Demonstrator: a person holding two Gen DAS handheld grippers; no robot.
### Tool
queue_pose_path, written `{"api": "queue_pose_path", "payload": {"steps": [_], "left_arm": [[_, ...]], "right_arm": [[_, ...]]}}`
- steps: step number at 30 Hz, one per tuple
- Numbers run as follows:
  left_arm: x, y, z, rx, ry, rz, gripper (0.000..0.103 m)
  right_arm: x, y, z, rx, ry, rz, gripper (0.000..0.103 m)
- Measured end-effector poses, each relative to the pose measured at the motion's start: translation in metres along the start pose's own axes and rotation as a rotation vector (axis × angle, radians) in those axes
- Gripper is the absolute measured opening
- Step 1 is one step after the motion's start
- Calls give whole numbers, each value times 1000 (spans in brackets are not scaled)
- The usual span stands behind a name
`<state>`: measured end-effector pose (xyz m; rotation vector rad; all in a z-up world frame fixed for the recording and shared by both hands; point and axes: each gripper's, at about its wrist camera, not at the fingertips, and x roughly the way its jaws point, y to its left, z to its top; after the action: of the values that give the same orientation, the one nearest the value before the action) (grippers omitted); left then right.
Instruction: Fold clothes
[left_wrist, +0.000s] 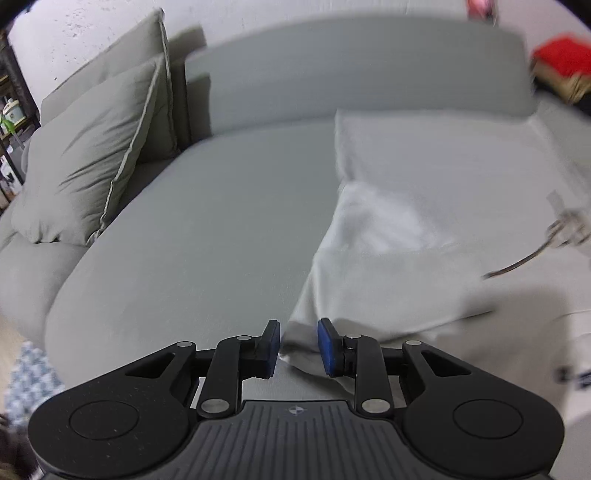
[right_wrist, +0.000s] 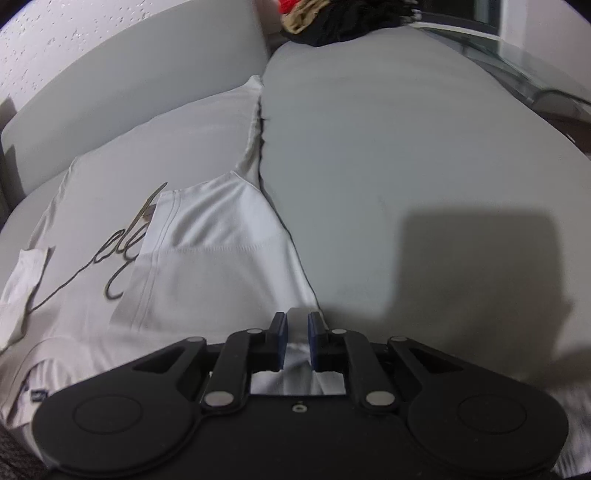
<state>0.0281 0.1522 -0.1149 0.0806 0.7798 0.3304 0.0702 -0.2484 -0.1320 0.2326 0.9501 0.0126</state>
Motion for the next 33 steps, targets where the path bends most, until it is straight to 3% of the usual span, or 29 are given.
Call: {"api": "queue_pose_path", "payload": {"steps": [4, 6, 8, 11, 14, 17, 20, 23, 28, 31, 33], "left_arm": [[-33, -16, -6, 41, -158, -150, 28], [-39, -41, -8, 113, -164, -240, 31], [-40, -68, -13, 204, -136, -288, 33], [-31, -98, -24, 350, -44, -290, 29], [-46, -96, -31, 389, -16, -350, 22], [-60, -79, -39, 330, 40, -455, 34], [-71, -62, -33, 234, 14, -454, 33], [-81, -40, -17, 132, -41, -422, 35], [-89, -14, 20, 47, -134, -319, 48], [-90, -3, 42, 6, -142, -295, 54], [-90, 3, 60, -7, -146, -280, 68]], "right_arm": [[-24, 8, -7, -47, -119, 203, 17], [-27, 22, -9, -108, -133, 287, 19], [-21, 38, -11, -148, -100, 348, 22], [-15, 59, -21, -213, -18, 381, 27], [-26, 68, -39, -260, 62, 390, 29], [-47, 66, -46, -265, 134, 426, 31], [-56, 62, -42, -207, 164, 485, 31], [-73, 69, -23, -254, 58, 445, 34], [-102, 81, 14, -345, -102, 387, 71], [-110, 84, 37, -342, -112, 388, 73], [-115, 85, 54, -313, -127, 410, 73]]}}
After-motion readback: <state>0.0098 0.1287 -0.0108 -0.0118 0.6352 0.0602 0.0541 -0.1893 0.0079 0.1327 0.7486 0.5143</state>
